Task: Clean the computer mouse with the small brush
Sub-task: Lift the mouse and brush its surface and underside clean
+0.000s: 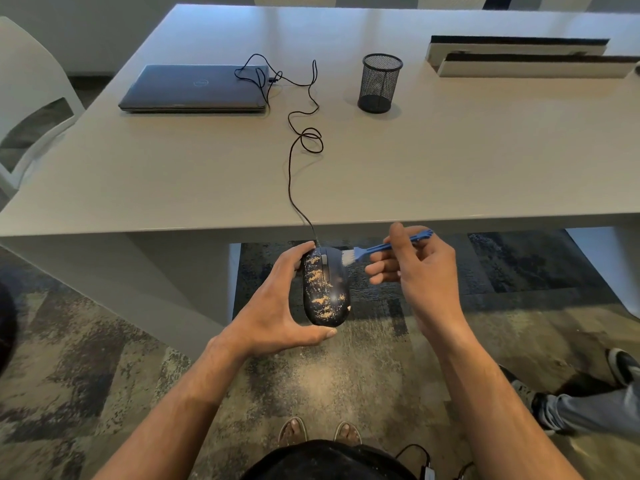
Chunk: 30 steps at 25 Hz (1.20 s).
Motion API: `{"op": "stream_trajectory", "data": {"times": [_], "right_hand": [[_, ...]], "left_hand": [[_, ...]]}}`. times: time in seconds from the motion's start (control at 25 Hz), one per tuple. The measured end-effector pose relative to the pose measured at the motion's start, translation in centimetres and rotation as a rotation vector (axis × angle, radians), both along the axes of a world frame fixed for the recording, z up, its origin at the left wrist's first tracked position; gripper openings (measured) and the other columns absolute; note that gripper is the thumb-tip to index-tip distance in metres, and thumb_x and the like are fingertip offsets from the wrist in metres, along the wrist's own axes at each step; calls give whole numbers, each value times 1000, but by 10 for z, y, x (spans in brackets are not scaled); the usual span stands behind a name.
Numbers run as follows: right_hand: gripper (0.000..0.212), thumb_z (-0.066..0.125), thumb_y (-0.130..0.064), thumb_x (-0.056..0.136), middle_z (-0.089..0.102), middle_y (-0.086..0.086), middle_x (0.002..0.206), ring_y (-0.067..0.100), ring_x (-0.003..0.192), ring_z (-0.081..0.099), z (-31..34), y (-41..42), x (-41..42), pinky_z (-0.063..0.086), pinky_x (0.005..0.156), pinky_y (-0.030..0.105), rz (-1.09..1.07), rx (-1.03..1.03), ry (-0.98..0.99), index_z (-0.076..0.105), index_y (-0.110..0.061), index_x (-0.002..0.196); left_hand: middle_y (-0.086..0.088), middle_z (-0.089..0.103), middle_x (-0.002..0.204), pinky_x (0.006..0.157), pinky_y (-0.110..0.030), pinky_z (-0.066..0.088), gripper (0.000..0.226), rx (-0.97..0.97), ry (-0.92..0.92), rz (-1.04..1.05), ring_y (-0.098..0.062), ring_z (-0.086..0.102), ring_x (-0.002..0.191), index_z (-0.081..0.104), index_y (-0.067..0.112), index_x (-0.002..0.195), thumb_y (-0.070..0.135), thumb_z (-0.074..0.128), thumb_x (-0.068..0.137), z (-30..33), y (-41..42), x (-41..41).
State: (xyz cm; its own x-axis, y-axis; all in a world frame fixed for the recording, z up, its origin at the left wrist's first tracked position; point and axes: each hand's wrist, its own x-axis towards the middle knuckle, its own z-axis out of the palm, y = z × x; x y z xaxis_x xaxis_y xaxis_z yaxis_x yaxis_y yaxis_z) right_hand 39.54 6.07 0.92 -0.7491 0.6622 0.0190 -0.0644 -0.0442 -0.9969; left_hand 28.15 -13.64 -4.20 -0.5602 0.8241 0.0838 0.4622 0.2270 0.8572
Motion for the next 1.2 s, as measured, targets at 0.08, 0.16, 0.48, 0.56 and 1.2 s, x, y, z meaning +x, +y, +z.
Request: {"op": "stream_trajectory", "data": {"times": [0.08,0.16,0.48,0.56,1.2], "right_hand": [[35,61,-42,92,74,12,71,22,58,72,-1,-11,1,58,51,26,76,-23,38,62,-8,93],[34,60,-40,91,73,13,69,22,56,72,-3,-16,4,58,50,27,82,-37,21,61,-6,92],[32,61,-40,92,73,14,70,25,57,72,-6,-14,16,59,50,30,25,-37,46,62,-8,92],[32,61,-40,91,73,14,70,25,57,72,-9,-20,16,59,50,30,47,-43,33,62,-8,92],[33,62,-37,92,72,15,69,25,55,70,-3,-9,18,58,48,31,-23,-74,67,62,-4,90]], "left_hand": [[13,36,152,118,-34,35,119,2,-8,-6,-5,39,140,21,34,154,47,92,59,0,3,-2],[12,37,152,117,-27,33,119,5,-11,-4,-3,38,141,21,33,154,47,92,60,-2,5,-5],[12,37,151,116,-23,33,119,8,-19,4,0,38,140,22,31,154,45,92,60,-7,5,-12],[12,37,151,117,-26,34,119,14,-13,-1,-1,38,140,22,31,154,47,92,59,-6,7,-12],[14,36,152,117,-42,37,118,25,42,26,-8,40,141,22,38,153,55,91,59,-8,10,-21]]}}
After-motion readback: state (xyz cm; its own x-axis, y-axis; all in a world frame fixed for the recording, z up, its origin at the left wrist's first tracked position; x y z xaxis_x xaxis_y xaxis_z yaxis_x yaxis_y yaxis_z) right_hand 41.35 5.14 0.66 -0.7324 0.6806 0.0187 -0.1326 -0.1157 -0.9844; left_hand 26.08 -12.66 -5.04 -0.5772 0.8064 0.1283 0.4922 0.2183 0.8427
